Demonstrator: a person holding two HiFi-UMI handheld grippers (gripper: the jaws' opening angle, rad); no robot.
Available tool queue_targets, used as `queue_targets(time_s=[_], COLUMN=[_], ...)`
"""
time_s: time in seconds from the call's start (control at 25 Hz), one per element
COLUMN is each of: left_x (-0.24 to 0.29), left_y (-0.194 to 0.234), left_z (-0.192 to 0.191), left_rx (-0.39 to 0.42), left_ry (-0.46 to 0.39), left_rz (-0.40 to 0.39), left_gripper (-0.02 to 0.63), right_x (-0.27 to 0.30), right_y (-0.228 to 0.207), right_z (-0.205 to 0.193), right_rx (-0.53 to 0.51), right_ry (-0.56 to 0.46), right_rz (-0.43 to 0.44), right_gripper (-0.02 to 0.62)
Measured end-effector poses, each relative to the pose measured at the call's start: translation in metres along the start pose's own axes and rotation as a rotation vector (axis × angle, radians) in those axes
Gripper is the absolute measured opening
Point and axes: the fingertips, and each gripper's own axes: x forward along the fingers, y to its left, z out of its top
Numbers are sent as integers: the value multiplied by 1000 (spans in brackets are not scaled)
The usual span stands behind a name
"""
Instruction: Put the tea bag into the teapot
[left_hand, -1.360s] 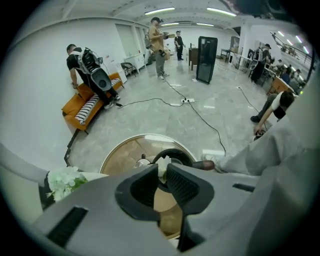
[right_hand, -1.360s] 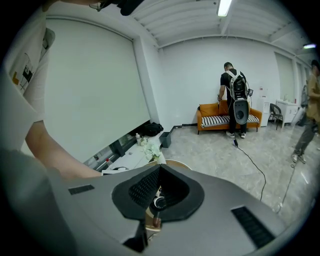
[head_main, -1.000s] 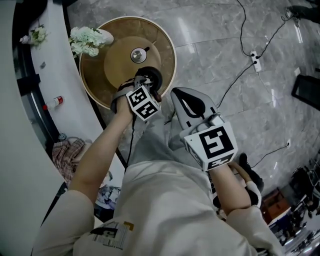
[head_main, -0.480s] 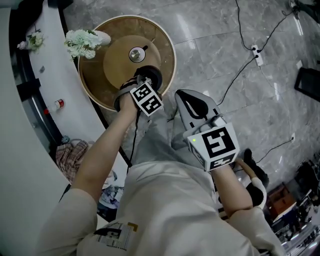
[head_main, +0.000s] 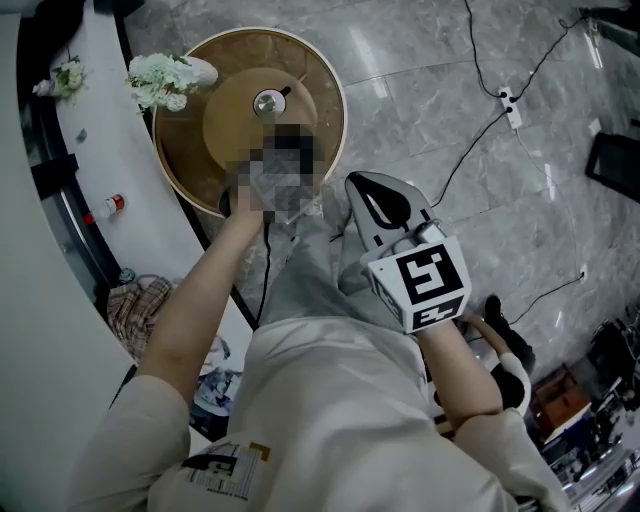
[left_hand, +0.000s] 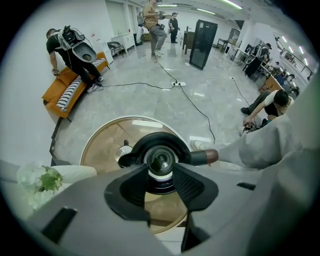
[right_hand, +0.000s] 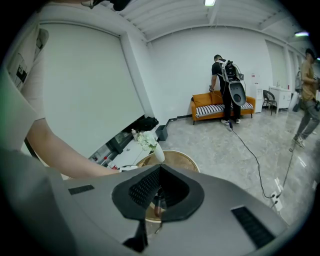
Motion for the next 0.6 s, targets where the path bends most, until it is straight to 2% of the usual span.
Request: queue_targets(time_s=[0.12,0.28,0.44,0.6], left_x=[-15,-45,-90,-153], left_y=[3,15,33,49], left_z=[-1,2,15,35], left_rx=[-22,-105,-184,-246], left_ry=[-34,-122,-235,-380], left_rz=[40,89,146,178], left_gripper=[129,119,110,107], right_x=[-2,-2,-8,-17], right_y=[4,3,-2,-11], right_z=[2,12,34,63], right_rx=[-17,-78,-137,-215], right_ry=[2,-4,-24,-61], right_rz=[2,3,-13,-70], right_gripper=[6,6,6,6])
